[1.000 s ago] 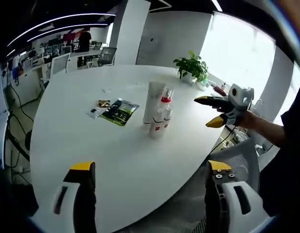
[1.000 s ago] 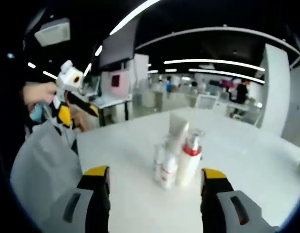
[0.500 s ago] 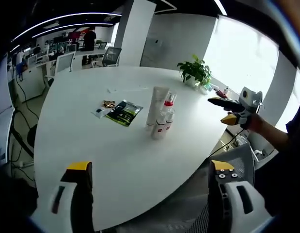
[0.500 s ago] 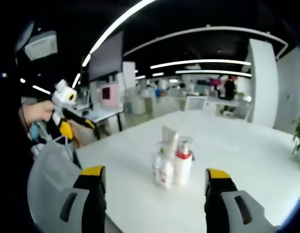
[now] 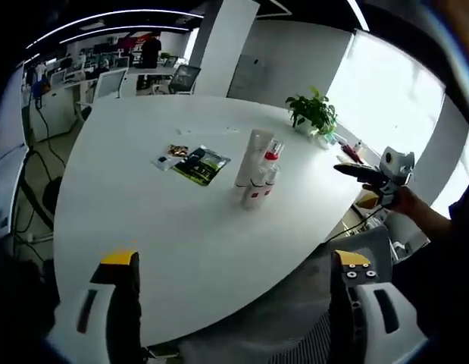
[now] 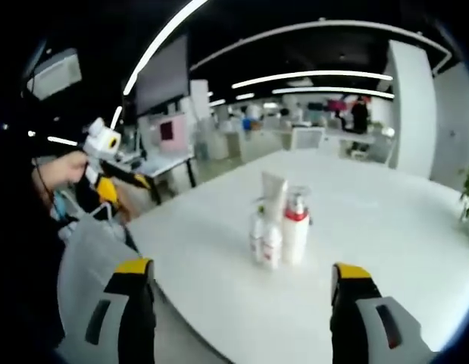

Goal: Arrange the skincare products in the storage area until every visible bottle or jar stands upright without overlapping.

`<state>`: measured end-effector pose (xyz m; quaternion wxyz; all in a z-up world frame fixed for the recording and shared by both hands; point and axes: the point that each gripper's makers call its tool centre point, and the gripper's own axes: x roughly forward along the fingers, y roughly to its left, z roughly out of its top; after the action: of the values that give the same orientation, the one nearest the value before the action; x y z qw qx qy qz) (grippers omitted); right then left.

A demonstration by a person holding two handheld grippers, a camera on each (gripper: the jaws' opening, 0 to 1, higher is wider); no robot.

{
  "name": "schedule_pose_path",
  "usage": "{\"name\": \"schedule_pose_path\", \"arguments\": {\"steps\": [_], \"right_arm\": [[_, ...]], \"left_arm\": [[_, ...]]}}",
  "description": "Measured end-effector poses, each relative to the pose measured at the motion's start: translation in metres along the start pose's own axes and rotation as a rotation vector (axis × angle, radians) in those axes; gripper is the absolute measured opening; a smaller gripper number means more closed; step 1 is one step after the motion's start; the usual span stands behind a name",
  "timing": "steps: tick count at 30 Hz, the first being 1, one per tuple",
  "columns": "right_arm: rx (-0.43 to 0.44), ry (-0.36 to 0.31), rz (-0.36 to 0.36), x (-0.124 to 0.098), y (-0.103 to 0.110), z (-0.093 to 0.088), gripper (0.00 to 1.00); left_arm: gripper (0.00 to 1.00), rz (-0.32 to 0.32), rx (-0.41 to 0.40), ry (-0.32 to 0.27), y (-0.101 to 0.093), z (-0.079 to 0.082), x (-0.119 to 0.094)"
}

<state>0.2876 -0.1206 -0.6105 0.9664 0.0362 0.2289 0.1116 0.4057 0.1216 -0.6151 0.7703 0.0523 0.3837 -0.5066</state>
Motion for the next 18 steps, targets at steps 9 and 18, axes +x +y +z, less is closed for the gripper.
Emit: {"name": "schedule_pose_path", "arguments": {"steps": [9, 18], "right_arm": [[0.027, -0.007, -0.012, -0.002, -0.004, 0.0, 0.99], [0.047, 0.007, -0.036, 0.006, -0.014, -0.002, 0.99]], "left_arm": [[0.99, -0.002, 0.012, 0.002, 0.005, 0.006, 0.002], [0.99, -0.011, 0.028, 0.0, 0.01, 0.02, 0.012]]}}
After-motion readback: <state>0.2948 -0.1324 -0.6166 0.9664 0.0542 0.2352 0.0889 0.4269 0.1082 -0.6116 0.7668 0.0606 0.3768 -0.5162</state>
